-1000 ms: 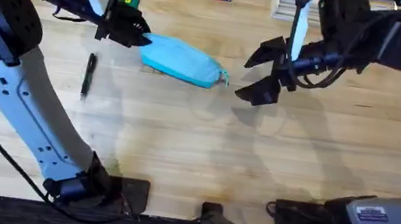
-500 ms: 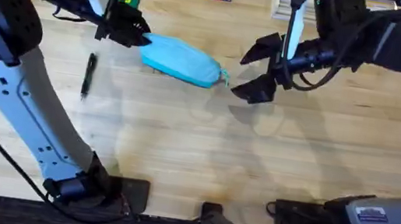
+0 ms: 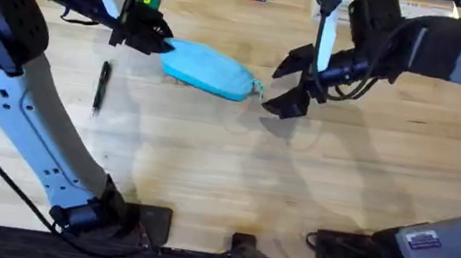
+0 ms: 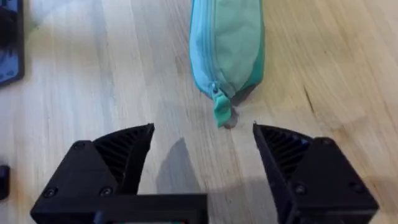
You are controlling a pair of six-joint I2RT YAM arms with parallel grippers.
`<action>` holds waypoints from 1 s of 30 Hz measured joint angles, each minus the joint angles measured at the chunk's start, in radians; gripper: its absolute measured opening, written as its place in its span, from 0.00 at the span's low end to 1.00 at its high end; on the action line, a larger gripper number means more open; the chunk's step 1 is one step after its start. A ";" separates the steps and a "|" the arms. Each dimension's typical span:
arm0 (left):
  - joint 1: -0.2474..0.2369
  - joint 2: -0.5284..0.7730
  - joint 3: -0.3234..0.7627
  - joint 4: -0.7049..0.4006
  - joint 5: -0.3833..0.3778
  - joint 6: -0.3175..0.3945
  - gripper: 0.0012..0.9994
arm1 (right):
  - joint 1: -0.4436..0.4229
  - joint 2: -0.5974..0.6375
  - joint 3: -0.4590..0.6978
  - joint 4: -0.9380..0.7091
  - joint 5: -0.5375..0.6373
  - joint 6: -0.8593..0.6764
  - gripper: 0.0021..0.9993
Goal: Unzip the bag, pick up the pens from the table one at a time and place them inside, then zip the bag closed.
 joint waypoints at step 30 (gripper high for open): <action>0.000 0.000 0.000 -0.001 0.000 0.000 0.04 | 0.042 0.077 0.000 0.135 0.000 0.043 0.93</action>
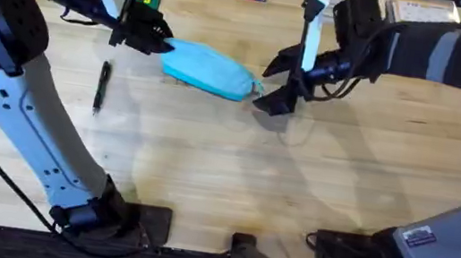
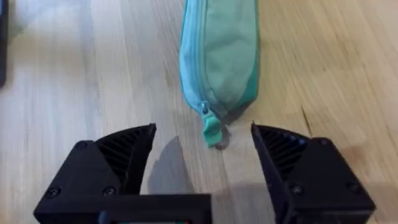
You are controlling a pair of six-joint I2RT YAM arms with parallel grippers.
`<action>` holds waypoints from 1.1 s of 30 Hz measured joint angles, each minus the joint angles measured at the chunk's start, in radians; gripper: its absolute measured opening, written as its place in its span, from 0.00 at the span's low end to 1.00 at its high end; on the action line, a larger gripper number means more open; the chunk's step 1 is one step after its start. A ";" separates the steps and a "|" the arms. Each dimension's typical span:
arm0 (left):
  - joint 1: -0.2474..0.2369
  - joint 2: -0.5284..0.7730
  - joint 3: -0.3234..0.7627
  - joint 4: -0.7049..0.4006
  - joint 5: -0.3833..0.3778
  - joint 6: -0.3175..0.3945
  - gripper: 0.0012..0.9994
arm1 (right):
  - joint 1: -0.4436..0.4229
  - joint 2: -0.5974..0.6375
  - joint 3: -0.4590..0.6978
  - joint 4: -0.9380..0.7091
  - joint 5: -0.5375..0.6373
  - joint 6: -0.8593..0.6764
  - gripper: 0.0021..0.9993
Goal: Unzip the bag, pick up the pens from the table one at a time and place them inside, then zip the bag closed.
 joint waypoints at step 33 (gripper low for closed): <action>0.000 0.000 0.000 0.000 0.000 0.000 0.04 | 0.022 0.055 0.002 0.114 0.000 0.070 0.80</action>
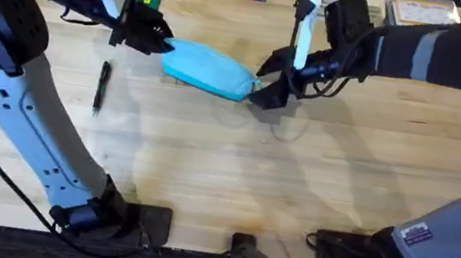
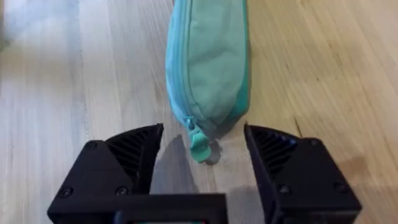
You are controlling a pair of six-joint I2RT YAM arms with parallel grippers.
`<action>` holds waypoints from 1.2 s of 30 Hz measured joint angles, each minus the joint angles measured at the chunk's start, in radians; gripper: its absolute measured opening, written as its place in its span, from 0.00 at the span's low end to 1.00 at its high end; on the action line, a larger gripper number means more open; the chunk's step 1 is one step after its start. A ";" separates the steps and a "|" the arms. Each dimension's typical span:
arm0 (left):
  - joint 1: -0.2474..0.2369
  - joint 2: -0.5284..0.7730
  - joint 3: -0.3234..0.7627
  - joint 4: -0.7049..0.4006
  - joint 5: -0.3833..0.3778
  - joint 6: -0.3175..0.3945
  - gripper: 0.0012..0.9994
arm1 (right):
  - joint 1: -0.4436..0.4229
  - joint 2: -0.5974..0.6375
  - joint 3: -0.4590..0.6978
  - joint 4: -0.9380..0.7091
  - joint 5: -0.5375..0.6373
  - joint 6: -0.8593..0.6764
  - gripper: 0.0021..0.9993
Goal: Unzip the bag, pick up the pens from the table one at a time and place them inside, then zip the bag closed.
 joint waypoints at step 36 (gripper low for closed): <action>0.000 0.000 0.000 0.000 0.000 0.000 0.04 | -0.010 0.000 0.000 -0.002 -0.003 0.008 0.05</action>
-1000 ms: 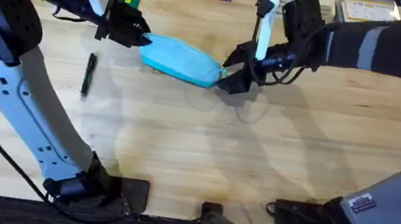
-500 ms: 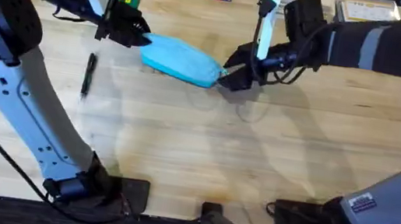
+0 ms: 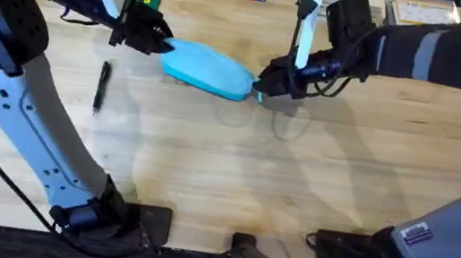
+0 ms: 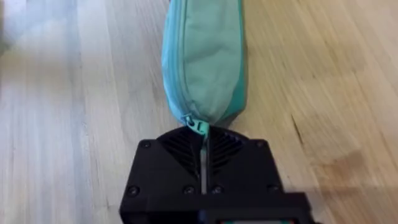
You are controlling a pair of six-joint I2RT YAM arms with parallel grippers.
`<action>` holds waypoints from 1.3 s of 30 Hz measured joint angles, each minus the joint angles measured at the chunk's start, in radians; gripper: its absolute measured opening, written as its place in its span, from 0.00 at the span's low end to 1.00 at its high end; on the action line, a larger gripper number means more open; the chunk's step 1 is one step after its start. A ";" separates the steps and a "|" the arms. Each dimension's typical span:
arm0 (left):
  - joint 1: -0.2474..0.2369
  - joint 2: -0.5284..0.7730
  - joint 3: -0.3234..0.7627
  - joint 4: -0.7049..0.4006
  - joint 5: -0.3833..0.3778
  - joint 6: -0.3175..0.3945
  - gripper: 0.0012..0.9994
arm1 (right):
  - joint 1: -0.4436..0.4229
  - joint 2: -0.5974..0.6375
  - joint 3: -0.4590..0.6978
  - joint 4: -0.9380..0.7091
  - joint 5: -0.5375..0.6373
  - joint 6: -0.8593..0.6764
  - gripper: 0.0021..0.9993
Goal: Unzip the bag, pick up the pens from the table one at a time and place them inside, then zip the bag closed.
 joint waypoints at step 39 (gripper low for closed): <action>0.000 0.000 0.000 -0.001 0.000 0.000 0.04 | 0.001 -0.136 0.000 -0.011 0.066 0.097 0.03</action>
